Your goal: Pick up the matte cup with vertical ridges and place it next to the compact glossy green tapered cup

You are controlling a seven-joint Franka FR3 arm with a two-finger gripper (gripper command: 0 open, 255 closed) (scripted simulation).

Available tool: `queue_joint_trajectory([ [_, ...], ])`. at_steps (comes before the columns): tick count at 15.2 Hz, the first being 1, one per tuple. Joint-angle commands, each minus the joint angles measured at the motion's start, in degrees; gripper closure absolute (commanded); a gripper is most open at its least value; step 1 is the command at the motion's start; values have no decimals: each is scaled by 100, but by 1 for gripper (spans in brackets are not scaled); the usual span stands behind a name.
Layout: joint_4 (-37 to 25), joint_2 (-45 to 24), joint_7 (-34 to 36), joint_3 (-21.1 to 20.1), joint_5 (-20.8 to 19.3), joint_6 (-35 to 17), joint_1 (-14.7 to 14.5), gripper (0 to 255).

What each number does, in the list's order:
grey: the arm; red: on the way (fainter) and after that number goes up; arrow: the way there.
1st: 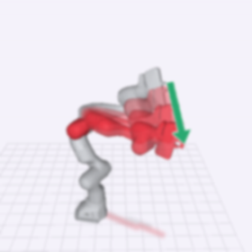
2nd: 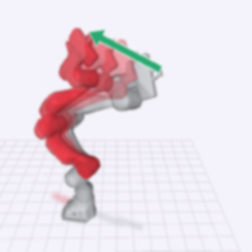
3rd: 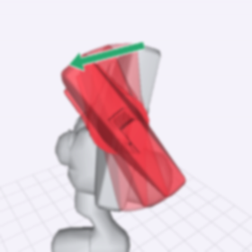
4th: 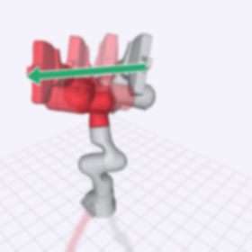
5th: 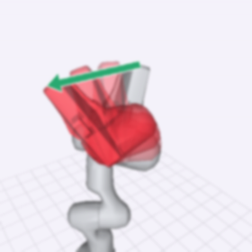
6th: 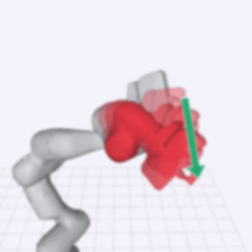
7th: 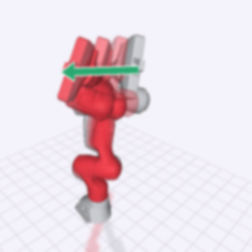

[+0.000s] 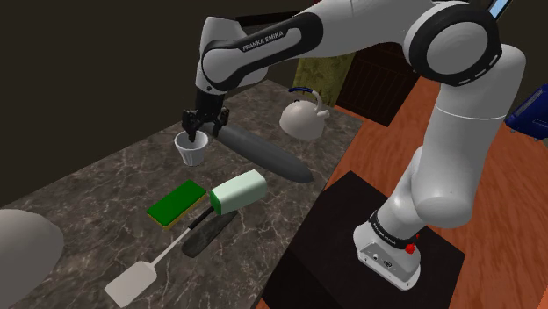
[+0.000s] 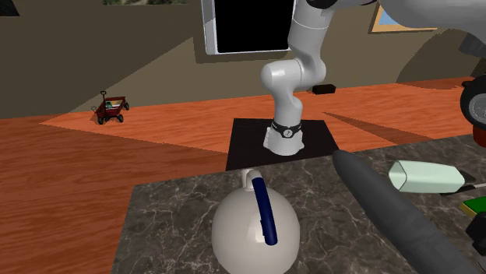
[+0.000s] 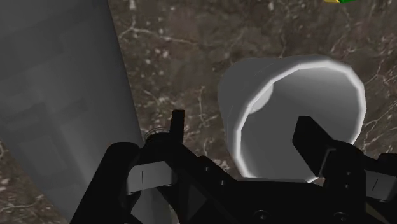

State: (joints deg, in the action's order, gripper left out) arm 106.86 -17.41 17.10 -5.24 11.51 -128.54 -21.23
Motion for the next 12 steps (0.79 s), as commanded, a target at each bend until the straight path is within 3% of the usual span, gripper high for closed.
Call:
queue_joint_trajectory([
  [1, 0, 0, 0, 0, 0, 0, 0, 0],
  [3, 0, 0, 0, 0, 0, 0, 0, 0],
  [7, -242, 357, 17, 39, -27, 609, 71, 0],
  [12, -242, 358, 17, 40, -27, 609, 70, 0],
])
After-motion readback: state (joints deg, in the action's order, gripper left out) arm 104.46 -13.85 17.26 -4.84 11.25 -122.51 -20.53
